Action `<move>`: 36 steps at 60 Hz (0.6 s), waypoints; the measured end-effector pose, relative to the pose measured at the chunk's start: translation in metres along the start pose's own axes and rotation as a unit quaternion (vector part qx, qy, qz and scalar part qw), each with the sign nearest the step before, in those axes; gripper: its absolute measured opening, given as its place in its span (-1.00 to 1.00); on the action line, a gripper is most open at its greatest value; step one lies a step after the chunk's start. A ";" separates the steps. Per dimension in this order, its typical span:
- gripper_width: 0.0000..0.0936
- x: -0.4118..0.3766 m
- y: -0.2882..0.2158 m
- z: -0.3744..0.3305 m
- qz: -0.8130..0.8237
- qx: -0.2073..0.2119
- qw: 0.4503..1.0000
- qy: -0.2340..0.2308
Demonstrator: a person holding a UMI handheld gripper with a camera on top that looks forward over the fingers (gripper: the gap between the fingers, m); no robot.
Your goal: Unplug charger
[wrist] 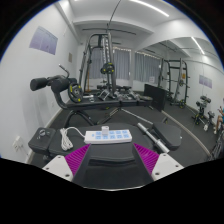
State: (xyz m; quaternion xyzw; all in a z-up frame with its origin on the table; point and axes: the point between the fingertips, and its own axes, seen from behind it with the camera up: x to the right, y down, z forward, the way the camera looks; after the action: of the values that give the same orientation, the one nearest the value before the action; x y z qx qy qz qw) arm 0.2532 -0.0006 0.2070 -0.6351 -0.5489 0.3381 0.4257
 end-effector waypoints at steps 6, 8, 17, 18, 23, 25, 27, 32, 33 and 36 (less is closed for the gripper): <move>0.82 -0.005 0.001 0.014 -0.004 0.003 1.000 -0.010; 0.82 -0.007 0.000 0.021 -0.006 0.004 1.000 -0.013; 0.83 -0.014 -0.001 0.046 -0.015 0.012 0.999 -0.028; 0.83 -0.018 -0.001 0.048 -0.014 0.014 0.999 -0.031; 0.84 -0.020 -0.003 0.069 -0.016 0.017 0.999 -0.038; 0.84 -0.022 -0.004 0.077 -0.016 0.020 0.999 -0.042; 0.83 -0.024 -0.002 0.082 -0.017 0.022 0.999 -0.044; 0.84 -0.030 -0.001 0.115 -0.018 0.022 0.998 -0.050; 0.84 -0.031 0.000 0.120 -0.018 0.023 0.998 -0.051; 0.84 -0.030 0.004 0.134 -0.015 0.022 0.998 -0.052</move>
State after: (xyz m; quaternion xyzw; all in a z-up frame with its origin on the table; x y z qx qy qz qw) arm 0.1299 -0.0075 0.1479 -0.5985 -0.5721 0.3764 0.4157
